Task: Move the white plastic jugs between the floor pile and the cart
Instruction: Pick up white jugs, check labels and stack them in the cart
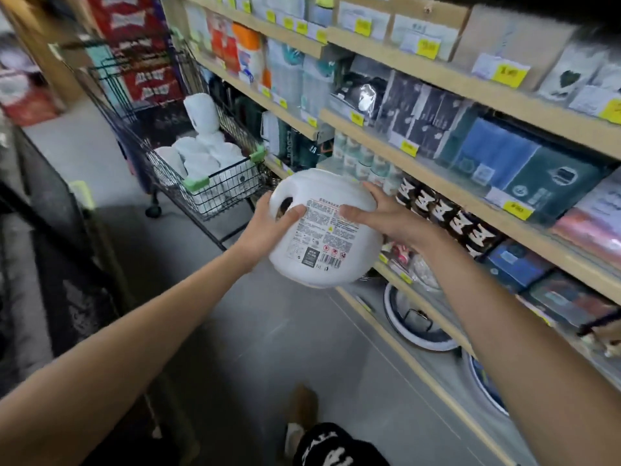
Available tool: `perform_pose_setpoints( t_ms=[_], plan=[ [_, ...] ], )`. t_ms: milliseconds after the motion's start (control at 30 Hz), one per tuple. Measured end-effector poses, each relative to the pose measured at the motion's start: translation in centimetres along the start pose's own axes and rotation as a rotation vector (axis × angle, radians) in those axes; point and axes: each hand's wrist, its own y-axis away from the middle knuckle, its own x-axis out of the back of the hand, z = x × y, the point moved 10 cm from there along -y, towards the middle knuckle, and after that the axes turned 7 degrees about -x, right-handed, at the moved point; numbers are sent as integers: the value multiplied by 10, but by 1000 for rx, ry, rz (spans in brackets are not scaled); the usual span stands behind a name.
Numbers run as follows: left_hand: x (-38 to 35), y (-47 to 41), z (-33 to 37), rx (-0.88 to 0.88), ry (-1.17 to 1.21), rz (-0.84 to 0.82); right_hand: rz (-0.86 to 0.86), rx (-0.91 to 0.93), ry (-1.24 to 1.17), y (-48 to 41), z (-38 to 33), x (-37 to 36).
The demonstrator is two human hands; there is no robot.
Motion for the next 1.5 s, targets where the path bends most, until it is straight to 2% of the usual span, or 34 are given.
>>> perform_pose_setpoints(
  t_ms=[300, 500, 700, 833, 1067, 1233, 1333, 1500],
  plan=[
    [122, -99, -58, 113, 5, 152, -181, -39, 11, -164, -63, -85],
    [208, -140, -85, 114, -56, 304, -336, -53, 81, -246, -108, -157],
    [304, -209, -135, 193, -51, 264, -350, -60, 73, -332, -155, -227],
    [365, -270, -159, 217, -92, 137, -277, -46, 77, -390, -194, -264],
    [438, -358, -184, 329, 74, -34, -111, 41, 108, -473, -248, -307],
    [458, -435, -200, 363, 98, -101, 26, 100, 161, -529, -266, -312],
    [461, -483, -197, 396, 32, -131, 96, 103, 204, -568, -268, -310],
    [467, -571, -236, 537, 54, -143, 172, 118, 272, -641, -272, -305]
  ],
)
